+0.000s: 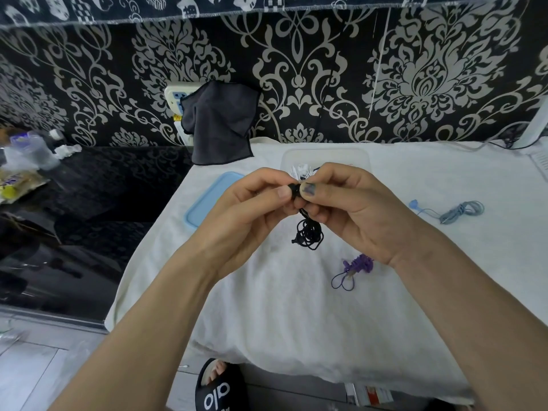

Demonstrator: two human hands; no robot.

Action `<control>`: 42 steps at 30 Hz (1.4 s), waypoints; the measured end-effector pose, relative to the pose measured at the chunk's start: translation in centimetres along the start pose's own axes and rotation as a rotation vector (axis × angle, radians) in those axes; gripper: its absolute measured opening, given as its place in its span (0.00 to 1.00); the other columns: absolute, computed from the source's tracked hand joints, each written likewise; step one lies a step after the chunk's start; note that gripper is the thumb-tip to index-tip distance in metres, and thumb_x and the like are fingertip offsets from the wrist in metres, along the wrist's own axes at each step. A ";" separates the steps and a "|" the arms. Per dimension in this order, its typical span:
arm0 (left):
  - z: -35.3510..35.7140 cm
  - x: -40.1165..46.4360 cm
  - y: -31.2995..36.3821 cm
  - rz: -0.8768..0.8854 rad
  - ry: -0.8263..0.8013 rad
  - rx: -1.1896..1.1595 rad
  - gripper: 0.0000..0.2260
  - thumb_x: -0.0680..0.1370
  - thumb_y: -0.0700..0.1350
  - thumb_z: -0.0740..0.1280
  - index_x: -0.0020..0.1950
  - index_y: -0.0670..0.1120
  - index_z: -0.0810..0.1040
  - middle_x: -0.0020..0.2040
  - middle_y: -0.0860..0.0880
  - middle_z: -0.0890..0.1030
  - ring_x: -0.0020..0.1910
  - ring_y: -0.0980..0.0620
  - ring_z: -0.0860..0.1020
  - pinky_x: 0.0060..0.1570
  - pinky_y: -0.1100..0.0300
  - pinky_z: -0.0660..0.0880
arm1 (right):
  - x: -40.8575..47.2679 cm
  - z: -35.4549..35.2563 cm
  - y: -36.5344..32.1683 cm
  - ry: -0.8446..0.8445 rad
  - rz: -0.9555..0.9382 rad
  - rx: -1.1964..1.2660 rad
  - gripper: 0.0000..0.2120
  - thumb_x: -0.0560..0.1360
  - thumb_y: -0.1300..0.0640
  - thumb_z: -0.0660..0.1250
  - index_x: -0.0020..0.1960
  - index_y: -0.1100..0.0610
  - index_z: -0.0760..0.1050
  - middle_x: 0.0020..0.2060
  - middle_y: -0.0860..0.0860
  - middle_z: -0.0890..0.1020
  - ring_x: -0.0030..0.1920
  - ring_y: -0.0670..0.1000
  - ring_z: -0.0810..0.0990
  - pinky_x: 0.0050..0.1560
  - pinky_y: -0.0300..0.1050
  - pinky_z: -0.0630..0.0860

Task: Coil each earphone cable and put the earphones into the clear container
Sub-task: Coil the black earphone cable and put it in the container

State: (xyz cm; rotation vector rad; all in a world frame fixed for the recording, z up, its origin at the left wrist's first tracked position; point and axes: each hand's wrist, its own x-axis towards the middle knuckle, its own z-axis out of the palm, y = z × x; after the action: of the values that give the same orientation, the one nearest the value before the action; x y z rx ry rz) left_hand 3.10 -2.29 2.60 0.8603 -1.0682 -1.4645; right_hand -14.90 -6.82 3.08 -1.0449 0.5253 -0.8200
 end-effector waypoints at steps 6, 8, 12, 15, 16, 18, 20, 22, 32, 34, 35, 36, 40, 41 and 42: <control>-0.1 0.0 0.1 0.025 0.034 0.089 0.05 0.76 0.37 0.67 0.46 0.43 0.82 0.42 0.43 0.83 0.43 0.49 0.80 0.55 0.58 0.79 | -0.1 -0.3 -0.3 -0.012 0.000 -0.049 0.02 0.69 0.63 0.71 0.40 0.61 0.78 0.37 0.57 0.81 0.35 0.49 0.75 0.37 0.38 0.71; -0.2 0.0 0.1 0.027 0.030 0.118 0.03 0.75 0.37 0.71 0.46 0.44 0.83 0.43 0.44 0.84 0.44 0.47 0.80 0.56 0.57 0.78 | -0.1 -0.4 -0.4 -0.021 0.000 -0.064 0.02 0.69 0.63 0.71 0.39 0.60 0.79 0.37 0.57 0.82 0.35 0.49 0.75 0.37 0.37 0.71; -0.2 0.0 0.0 0.005 0.028 0.123 0.04 0.72 0.42 0.73 0.45 0.46 0.85 0.44 0.42 0.83 0.49 0.41 0.77 0.57 0.56 0.78 | -0.2 -0.8 -0.5 -0.037 0.004 -0.097 0.02 0.68 0.61 0.72 0.37 0.57 0.81 0.36 0.56 0.84 0.35 0.49 0.76 0.37 0.36 0.72; -0.1 0.0 0.1 -0.024 0.046 0.115 0.03 0.74 0.38 0.71 0.45 0.44 0.83 0.44 0.42 0.83 0.48 0.43 0.78 0.55 0.58 0.79 | -0.2 -0.9 -0.4 -0.036 0.004 -0.116 0.01 0.68 0.61 0.73 0.38 0.57 0.82 0.36 0.55 0.84 0.36 0.49 0.76 0.37 0.37 0.72; 0.0 0.0 0.1 -0.035 0.048 0.107 0.03 0.74 0.37 0.69 0.44 0.43 0.83 0.43 0.43 0.82 0.46 0.46 0.79 0.54 0.59 0.79 | -0.2 -0.9 -0.4 -0.036 0.004 -0.122 0.01 0.68 0.61 0.73 0.38 0.57 0.82 0.36 0.56 0.83 0.36 0.49 0.76 0.37 0.37 0.72; 0.1 0.0 0.1 -0.051 0.040 0.075 0.04 0.75 0.37 0.67 0.44 0.43 0.82 0.43 0.44 0.82 0.43 0.50 0.81 0.53 0.60 0.79 | -0.2 -0.8 -0.3 -0.034 0.003 -0.120 0.01 0.68 0.61 0.73 0.38 0.58 0.81 0.36 0.57 0.83 0.35 0.49 0.76 0.37 0.37 0.72; 0.3 0.0 0.1 -0.058 0.029 0.029 0.03 0.76 0.37 0.67 0.45 0.42 0.81 0.43 0.44 0.83 0.44 0.51 0.82 0.55 0.60 0.79 | -0.2 -0.8 -0.3 -0.029 0.003 -0.089 0.02 0.69 0.62 0.72 0.38 0.58 0.80 0.36 0.56 0.83 0.36 0.50 0.76 0.38 0.37 0.72; 0.4 -0.1 0.0 -0.054 0.021 0.001 0.03 0.76 0.38 0.68 0.46 0.42 0.81 0.43 0.45 0.83 0.44 0.51 0.82 0.57 0.61 0.79 | -0.2 -0.8 -0.2 -0.029 0.013 -0.055 0.02 0.69 0.62 0.72 0.38 0.58 0.81 0.36 0.54 0.83 0.38 0.50 0.76 0.39 0.38 0.73; 1.1 0.0 0.0 0.068 0.032 0.019 0.06 0.78 0.35 0.65 0.43 0.45 0.76 0.41 0.44 0.79 0.42 0.48 0.79 0.48 0.62 0.78 | 0.3 0.0 1.0 -0.010 0.111 0.298 0.05 0.71 0.64 0.68 0.39 0.60 0.82 0.35 0.54 0.82 0.32 0.44 0.77 0.32 0.34 0.72; 1.2 -0.2 0.0 0.109 0.042 0.071 0.05 0.78 0.35 0.66 0.46 0.44 0.76 0.42 0.44 0.79 0.41 0.50 0.81 0.48 0.61 0.77 | 0.3 0.2 1.0 -0.008 0.119 0.309 0.06 0.71 0.64 0.68 0.38 0.60 0.82 0.35 0.54 0.82 0.31 0.44 0.77 0.32 0.34 0.72; 1.2 -0.2 0.0 0.132 0.052 0.102 0.04 0.78 0.36 0.66 0.46 0.43 0.76 0.43 0.44 0.78 0.41 0.50 0.81 0.48 0.60 0.77 | 0.3 0.3 0.9 0.001 0.125 0.321 0.06 0.71 0.64 0.67 0.38 0.60 0.81 0.34 0.54 0.81 0.31 0.44 0.78 0.31 0.34 0.71; 1.2 -0.3 -0.1 0.159 0.067 0.130 0.03 0.78 0.36 0.67 0.47 0.43 0.76 0.43 0.44 0.78 0.41 0.50 0.81 0.49 0.58 0.76 | 0.2 0.6 0.8 0.014 0.132 0.345 0.05 0.71 0.64 0.67 0.37 0.61 0.80 0.33 0.54 0.80 0.30 0.45 0.79 0.30 0.34 0.71; 1.6 -0.4 -0.3 0.296 0.150 0.243 0.04 0.78 0.35 0.68 0.46 0.42 0.76 0.39 0.50 0.82 0.38 0.49 0.83 0.44 0.60 0.77 | 0.0 1.5 0.9 0.033 0.160 0.491 0.05 0.72 0.64 0.66 0.39 0.63 0.78 0.32 0.54 0.78 0.29 0.46 0.79 0.29 0.33 0.69; 1.7 -0.4 -0.3 0.330 0.162 0.268 0.05 0.78 0.34 0.68 0.45 0.42 0.76 0.39 0.51 0.82 0.38 0.50 0.83 0.43 0.61 0.77 | 0.0 1.7 1.0 0.029 0.166 0.527 0.05 0.72 0.64 0.66 0.39 0.63 0.78 0.32 0.54 0.78 0.29 0.45 0.78 0.29 0.33 0.69; 1.9 -0.5 -0.3 0.360 0.169 0.289 0.05 0.77 0.34 0.69 0.44 0.42 0.75 0.39 0.53 0.82 0.38 0.51 0.82 0.42 0.62 0.77 | 0.0 1.8 1.2 0.027 0.172 0.560 0.05 0.73 0.63 0.65 0.39 0.63 0.78 0.32 0.54 0.78 0.29 0.45 0.76 0.29 0.33 0.69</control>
State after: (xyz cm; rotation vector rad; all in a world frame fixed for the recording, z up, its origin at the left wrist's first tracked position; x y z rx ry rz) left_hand 1.37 -1.53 2.96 0.9192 -1.2498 -0.9366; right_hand -13.21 -5.50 2.79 -0.4674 0.3691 -0.7673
